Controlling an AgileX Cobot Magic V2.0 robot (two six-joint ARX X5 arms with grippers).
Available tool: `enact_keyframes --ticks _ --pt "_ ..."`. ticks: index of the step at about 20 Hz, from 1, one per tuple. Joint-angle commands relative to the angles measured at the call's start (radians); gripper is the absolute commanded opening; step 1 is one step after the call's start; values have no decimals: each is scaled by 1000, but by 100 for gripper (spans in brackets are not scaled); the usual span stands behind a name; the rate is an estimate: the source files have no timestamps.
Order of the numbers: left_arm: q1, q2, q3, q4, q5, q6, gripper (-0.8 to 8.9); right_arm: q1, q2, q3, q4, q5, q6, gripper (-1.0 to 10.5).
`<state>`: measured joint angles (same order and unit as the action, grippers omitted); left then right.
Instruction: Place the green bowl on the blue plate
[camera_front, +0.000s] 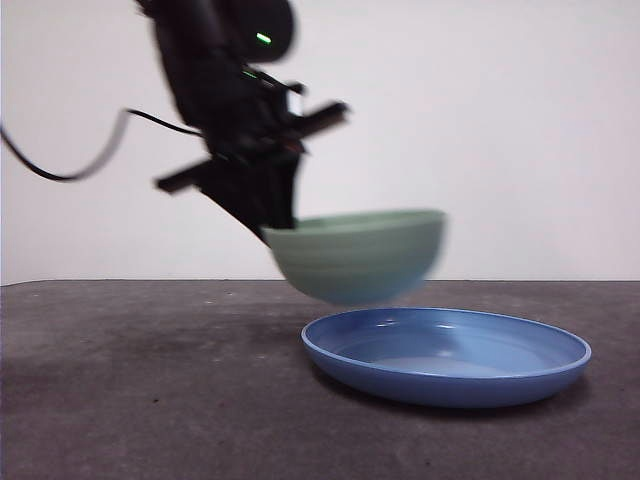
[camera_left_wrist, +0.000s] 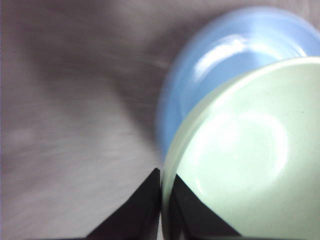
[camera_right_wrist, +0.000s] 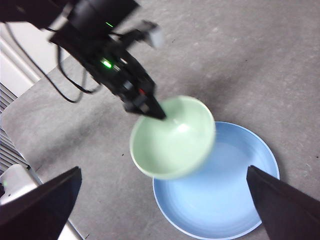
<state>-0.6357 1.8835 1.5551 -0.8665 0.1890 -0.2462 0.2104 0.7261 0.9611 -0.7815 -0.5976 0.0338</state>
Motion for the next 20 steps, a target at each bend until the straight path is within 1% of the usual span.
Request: enact_keyframes --ticks 1,4,7,11,17,18,19,20 --pt "-54 102 115 -16 5 5 15 3 2 19 2 3 3 612" --pt "-87 211 233 -64 5 19 15 3 2 19 2 3 3 612" --pt "-98 287 320 -116 4 28 15 3 2 19 2 3 4 612" --pt "-98 322 343 -114 4 29 15 3 2 19 -2 2 7 612" --pt "-97 323 362 -116 4 35 36 3 2 19 -5 2 7 612" --pt "-97 323 372 -127 4 36 71 3 2 19 -5 2 7 612" --pt "-96 323 388 -143 4 36 154 3 2 19 -5 2 7 612" --pt "-96 323 413 -169 4 38 270 3 2 19 -5 3 6 612"
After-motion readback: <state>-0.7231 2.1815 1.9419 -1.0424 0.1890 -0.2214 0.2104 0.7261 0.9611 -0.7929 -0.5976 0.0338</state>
